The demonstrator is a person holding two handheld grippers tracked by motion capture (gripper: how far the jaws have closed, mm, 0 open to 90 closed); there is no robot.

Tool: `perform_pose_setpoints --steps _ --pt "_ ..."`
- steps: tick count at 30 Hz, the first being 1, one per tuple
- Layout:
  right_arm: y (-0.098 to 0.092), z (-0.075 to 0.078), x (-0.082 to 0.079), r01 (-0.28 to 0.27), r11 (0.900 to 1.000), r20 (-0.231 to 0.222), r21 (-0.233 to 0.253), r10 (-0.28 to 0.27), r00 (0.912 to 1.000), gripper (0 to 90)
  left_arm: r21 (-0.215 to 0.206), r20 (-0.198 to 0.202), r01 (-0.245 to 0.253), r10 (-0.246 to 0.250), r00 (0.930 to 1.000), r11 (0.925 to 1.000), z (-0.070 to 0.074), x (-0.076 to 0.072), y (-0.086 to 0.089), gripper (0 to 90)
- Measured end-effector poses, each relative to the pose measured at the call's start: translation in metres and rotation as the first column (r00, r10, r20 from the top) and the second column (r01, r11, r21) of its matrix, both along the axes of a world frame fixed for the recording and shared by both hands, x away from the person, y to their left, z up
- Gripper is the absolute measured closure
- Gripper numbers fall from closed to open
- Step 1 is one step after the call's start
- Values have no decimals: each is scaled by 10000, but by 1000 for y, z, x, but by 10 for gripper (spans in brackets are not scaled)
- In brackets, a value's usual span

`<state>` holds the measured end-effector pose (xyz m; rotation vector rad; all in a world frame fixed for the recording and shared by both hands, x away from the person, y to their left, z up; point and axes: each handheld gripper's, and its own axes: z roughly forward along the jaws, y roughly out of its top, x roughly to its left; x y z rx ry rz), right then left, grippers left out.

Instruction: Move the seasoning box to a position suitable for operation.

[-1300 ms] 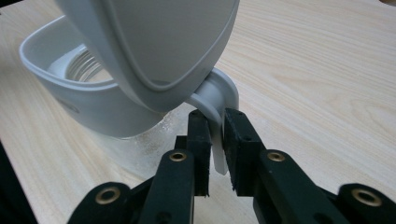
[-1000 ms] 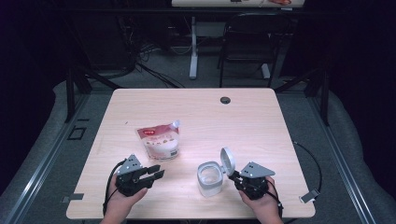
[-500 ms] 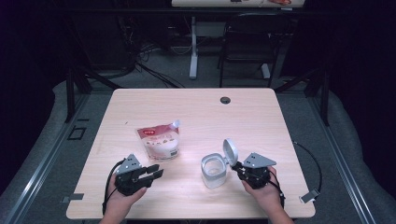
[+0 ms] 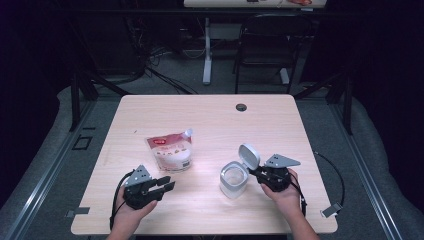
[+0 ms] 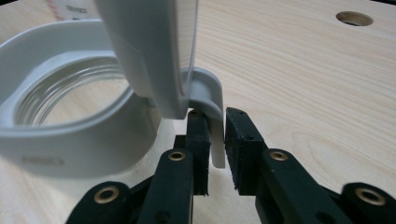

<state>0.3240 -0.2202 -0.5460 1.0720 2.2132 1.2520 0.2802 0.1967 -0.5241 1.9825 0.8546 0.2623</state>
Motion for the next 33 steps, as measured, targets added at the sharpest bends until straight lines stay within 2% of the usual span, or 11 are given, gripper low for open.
perform_pose_setpoints --steps 4,11,14,18,21,24,29,33 --pt "6 1 5 136 9996 111 -251 -133 9999 796 38 7 -31 31 10000 10000 -1 1 1 689" --pt "10 -2 9 205 9998 233 69 -206 9995 779 -18 -7 -184 184 9998 9998 -2 3 4 684" --pt "10 -1 7 152 9999 163 -8 -152 9998 727 -5 -3 -251 251 9997 9997 -1 3 6 673" --pt "9 2 1 104 9992 251 -386 -95 9996 696 -72 11 -418 418 9991 9991 -1 4 9 664" --pt "5 2 -7 45 9995 238 -325 -37 9997 687 -70 67 -610 611 9981 9981 0 4 13 647" --pt "0 4 -13 174 9976 171 -677 -163 9997 686 -59 143 -769 769 9969 9970 2 5 18 637" --pt "-10 10 -22 649 9974 106 -306 -646 9979 689 -318 222 -996 1003 9947 9945 4 9 26 610" --pt "-15 16 -33 891 9956 38 -299 -890 9960 687 -388 348 -1169 1183 9924 9924 8 12 32 585"
